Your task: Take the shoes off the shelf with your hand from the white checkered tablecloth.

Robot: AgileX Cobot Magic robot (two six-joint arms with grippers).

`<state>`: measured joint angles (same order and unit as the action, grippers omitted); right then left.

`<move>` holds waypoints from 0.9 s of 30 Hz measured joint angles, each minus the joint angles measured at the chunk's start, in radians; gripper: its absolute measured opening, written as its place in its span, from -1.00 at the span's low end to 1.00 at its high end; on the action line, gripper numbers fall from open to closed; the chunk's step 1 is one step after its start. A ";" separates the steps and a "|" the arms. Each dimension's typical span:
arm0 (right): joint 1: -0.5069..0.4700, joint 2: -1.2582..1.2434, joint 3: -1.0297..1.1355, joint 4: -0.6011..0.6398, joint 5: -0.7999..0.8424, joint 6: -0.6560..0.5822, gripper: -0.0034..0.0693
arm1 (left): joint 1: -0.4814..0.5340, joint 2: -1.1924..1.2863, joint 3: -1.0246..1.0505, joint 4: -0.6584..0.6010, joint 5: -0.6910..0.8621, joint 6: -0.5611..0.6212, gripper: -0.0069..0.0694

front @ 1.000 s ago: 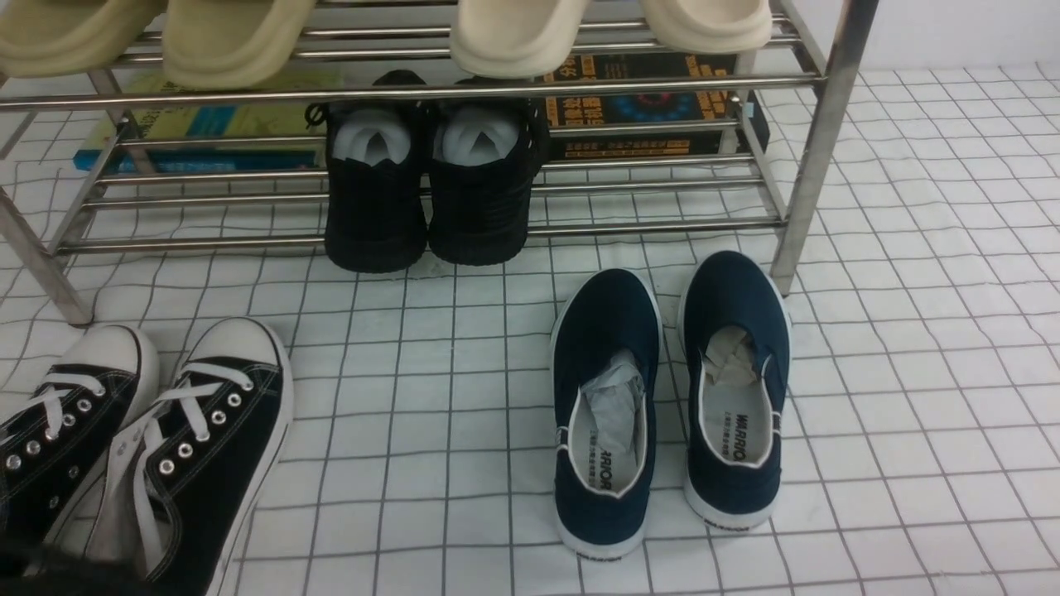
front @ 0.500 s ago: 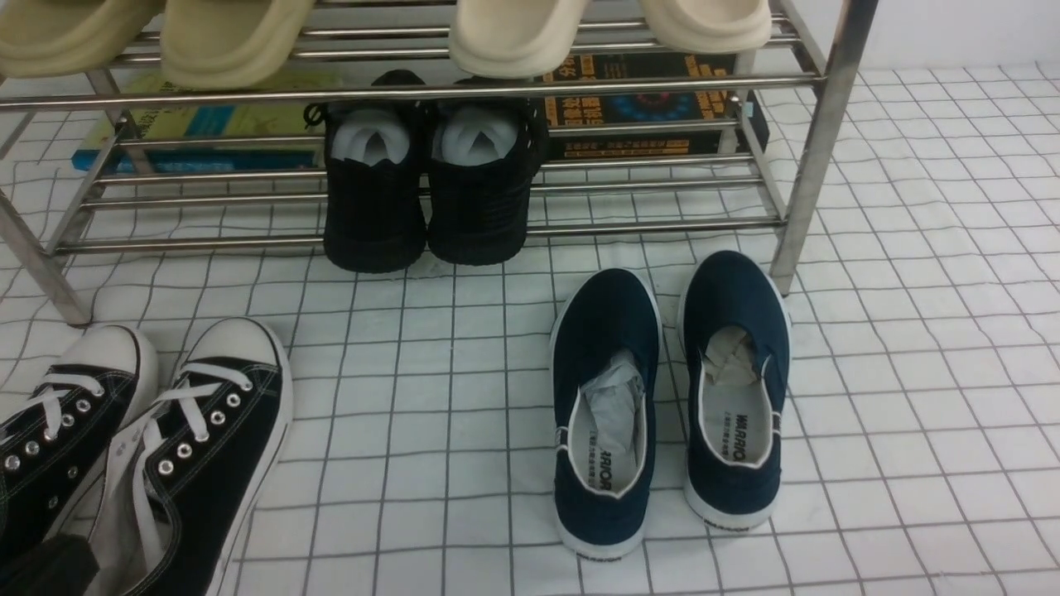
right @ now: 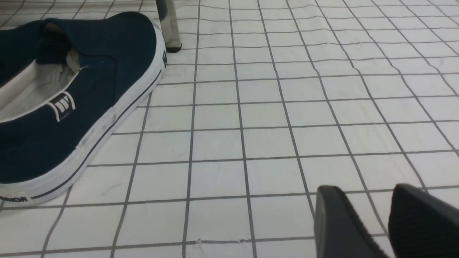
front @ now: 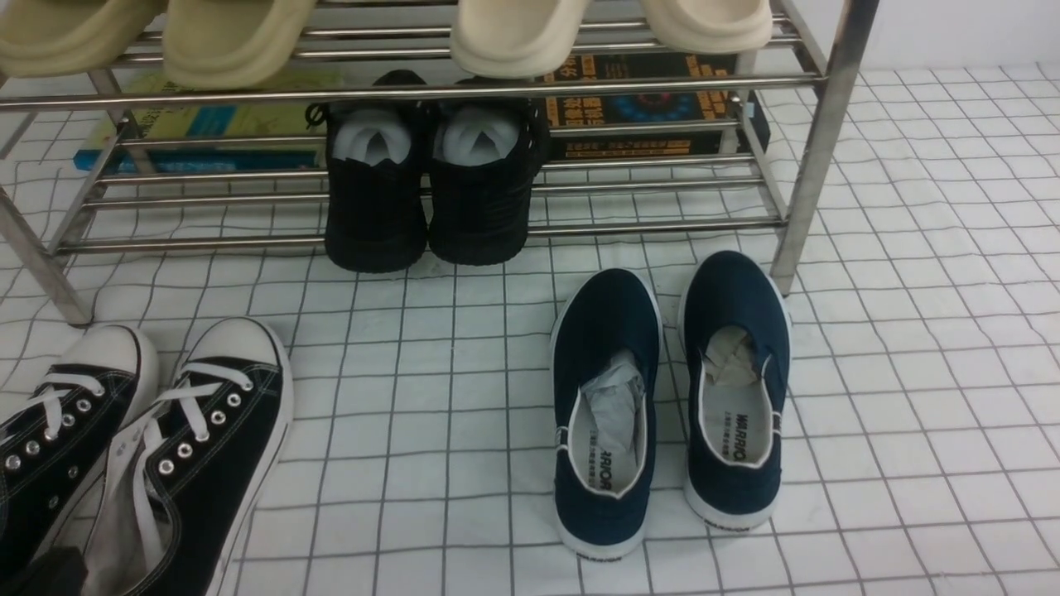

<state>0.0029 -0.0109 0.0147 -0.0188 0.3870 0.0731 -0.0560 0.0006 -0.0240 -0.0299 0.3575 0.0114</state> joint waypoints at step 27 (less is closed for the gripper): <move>0.000 0.000 0.000 0.002 0.000 0.000 -0.25 | 0.072 -0.013 0.051 0.174 0.014 -0.205 -0.70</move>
<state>0.0029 -0.0109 0.0147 -0.0168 0.3870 0.0731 0.0164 -0.0128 0.0265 0.1445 0.3712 -0.1937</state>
